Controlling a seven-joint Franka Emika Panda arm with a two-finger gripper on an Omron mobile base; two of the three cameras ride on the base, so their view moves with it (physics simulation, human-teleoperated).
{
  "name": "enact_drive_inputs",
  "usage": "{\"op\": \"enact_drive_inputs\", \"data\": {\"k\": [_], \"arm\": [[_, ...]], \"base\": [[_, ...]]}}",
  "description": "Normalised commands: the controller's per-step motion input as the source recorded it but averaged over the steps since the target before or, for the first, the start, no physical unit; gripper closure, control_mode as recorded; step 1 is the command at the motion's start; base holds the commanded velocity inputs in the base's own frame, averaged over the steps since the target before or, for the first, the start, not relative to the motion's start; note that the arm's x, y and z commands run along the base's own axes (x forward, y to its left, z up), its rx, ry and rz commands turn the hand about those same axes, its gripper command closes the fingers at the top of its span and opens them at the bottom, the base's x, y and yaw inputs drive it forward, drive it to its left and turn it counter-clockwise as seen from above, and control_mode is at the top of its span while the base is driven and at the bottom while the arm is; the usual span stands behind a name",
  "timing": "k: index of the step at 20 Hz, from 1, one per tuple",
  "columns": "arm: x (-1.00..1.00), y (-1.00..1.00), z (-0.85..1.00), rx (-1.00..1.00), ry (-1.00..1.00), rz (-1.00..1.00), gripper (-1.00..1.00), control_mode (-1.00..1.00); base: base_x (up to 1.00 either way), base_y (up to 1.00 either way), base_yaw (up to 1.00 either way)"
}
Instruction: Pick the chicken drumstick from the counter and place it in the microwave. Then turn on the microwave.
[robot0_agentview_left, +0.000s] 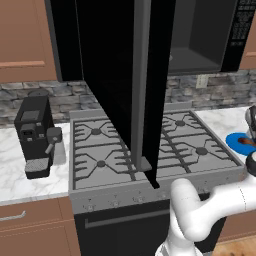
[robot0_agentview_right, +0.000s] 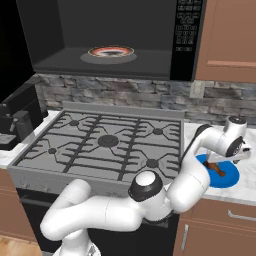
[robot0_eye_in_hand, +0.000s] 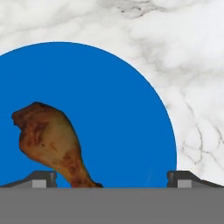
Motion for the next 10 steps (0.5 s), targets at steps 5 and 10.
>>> {"op": "enact_drive_inputs", "data": {"k": [5, 10], "arm": [[-0.21, 0.03, -0.08, 0.03, 0.01, 0.0, -1.0, -1.0], [-0.14, 0.13, -0.08, 0.01, 0.0, 0.01, -1.0, -1.0]], "base": [[0.0, 0.0, 0.0], [0.0, 0.0, 0.0]]}}
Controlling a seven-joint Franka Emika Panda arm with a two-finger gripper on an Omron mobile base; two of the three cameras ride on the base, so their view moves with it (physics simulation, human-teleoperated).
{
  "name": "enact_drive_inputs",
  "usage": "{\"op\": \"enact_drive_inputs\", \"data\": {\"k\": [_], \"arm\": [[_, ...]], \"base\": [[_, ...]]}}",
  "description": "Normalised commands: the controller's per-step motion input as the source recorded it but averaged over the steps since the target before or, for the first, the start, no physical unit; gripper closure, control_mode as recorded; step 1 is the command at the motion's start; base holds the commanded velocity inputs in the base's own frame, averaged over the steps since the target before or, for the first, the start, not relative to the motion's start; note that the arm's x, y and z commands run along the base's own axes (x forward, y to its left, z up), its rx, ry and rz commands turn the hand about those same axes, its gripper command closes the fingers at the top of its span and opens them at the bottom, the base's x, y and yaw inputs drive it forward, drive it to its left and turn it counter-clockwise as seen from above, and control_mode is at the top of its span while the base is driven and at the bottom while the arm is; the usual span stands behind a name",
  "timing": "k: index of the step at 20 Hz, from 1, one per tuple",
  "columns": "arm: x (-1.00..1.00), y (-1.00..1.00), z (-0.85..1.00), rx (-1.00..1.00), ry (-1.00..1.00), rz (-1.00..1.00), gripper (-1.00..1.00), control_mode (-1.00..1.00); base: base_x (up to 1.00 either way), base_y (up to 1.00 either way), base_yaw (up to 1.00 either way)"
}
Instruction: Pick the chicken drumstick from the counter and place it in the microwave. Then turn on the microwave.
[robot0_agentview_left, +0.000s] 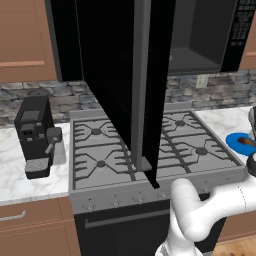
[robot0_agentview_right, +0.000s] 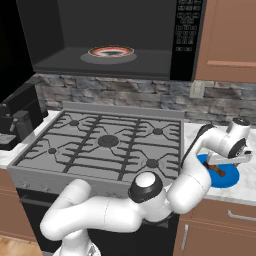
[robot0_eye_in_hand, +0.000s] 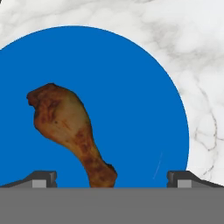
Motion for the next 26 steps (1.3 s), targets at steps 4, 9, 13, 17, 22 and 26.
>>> {"op": "enact_drive_inputs", "data": {"k": [4, 9, 13, 17, 22, 26], "arm": [[-0.08, 0.16, -0.07, 0.01, -0.03, 0.0, -1.0, -1.0], [-0.06, 0.19, -0.08, 0.0, -0.04, 0.01, -1.0, -1.0], [0.02, 0.18, -0.1, 0.0, -0.11, 0.01, -1.0, -1.0], [0.11, 0.13, -0.08, 0.0, -0.1, 0.02, -1.0, -1.0], [0.17, 0.02, -0.06, -0.01, -0.03, 0.01, -1.0, -1.0], [0.25, 0.0, -0.05, -0.03, 0.0, 0.01, -1.0, -1.0]], "base": [[0.0, 0.0, 0.0], [0.0, 0.0, 0.0], [0.0, 0.0, 0.0], [0.0, 0.0, 0.0], [0.0, 0.0, 0.0], [0.0, 0.0, 0.0]]}}
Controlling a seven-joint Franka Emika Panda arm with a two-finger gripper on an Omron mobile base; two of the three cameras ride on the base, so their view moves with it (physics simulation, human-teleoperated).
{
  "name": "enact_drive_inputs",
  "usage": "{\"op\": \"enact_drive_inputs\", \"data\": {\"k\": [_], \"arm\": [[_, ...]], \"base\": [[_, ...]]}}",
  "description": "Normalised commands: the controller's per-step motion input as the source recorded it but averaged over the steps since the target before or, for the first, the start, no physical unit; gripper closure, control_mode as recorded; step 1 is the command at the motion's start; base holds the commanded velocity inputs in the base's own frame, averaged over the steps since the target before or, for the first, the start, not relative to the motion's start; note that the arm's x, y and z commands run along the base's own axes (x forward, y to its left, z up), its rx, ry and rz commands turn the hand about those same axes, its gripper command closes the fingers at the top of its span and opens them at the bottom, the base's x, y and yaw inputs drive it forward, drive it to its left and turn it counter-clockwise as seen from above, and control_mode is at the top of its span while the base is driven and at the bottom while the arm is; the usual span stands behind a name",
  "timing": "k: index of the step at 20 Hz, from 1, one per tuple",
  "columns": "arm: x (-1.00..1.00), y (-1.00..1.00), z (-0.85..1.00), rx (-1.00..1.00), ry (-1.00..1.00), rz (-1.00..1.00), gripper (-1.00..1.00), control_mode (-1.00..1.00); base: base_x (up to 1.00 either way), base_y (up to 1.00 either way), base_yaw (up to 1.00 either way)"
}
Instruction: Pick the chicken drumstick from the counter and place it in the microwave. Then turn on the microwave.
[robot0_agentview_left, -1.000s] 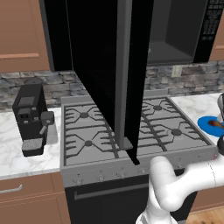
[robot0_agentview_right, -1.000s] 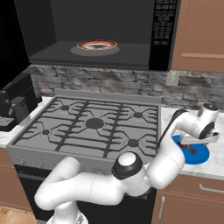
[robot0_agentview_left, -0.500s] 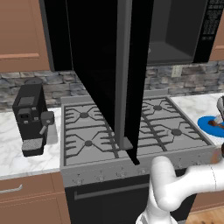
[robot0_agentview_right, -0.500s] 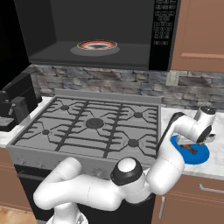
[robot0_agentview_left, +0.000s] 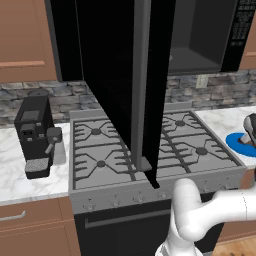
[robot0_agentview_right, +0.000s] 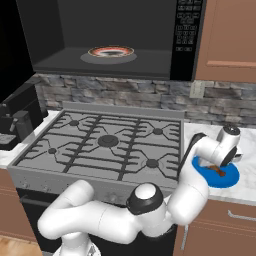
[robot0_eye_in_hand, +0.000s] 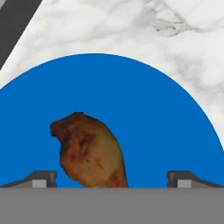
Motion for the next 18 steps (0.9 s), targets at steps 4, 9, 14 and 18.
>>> {"op": "enact_drive_inputs", "data": {"k": [4, 9, 14, 18], "arm": [[0.25, 0.0, -0.06, -0.03, 0.0, 0.02, -1.0, -1.0], [0.17, -0.01, -0.09, -0.01, 0.01, 0.03, -1.0, -1.0], [0.04, -0.05, -0.13, -0.01, 0.06, 0.01, -1.0, -1.0], [0.0, -0.03, -0.2, 0.0, 0.12, 0.0, -1.0, -1.0]], "base": [[0.0, 0.0, 0.0], [0.0, 0.0, 0.0], [0.0, 0.0, 0.0], [0.0, 0.0, 0.0]]}}
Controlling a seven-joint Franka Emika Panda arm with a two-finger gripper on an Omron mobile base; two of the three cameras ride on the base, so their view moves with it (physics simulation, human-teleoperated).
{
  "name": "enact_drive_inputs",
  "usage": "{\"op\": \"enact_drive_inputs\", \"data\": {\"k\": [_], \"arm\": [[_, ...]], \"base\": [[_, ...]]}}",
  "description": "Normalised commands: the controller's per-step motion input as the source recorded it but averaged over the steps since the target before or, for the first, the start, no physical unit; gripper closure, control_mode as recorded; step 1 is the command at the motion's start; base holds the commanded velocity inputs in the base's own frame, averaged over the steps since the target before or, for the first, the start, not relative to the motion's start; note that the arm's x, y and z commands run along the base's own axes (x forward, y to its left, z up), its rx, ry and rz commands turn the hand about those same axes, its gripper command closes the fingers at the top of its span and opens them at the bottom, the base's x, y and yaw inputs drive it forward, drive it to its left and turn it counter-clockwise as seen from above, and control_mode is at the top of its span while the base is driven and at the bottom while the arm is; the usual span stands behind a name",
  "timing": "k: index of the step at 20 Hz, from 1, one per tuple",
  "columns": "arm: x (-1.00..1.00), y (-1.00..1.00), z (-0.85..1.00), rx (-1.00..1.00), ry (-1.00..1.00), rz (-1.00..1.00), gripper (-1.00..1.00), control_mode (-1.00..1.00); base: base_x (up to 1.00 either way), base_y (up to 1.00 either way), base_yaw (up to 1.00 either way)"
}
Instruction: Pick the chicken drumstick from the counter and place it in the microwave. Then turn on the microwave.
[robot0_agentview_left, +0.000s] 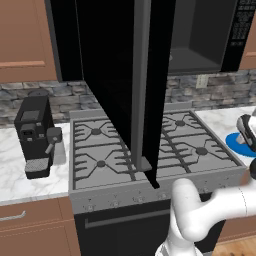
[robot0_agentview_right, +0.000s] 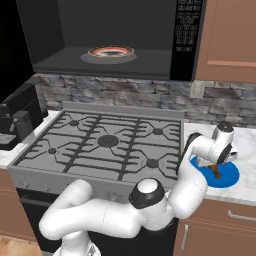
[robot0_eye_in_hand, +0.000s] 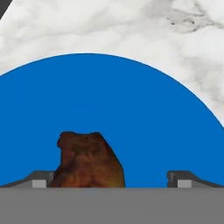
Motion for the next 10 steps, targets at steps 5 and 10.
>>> {"op": "enact_drive_inputs", "data": {"k": [5, 10], "arm": [[0.0, -0.03, -0.16, 0.0, 0.09, 0.0, 1.0, -1.0], [0.0, -0.01, -0.09, 0.0, 0.05, 0.0, 1.0, -1.0]], "base": [[0.0, 0.0, 0.0], [0.0, 0.0, 0.0]]}}
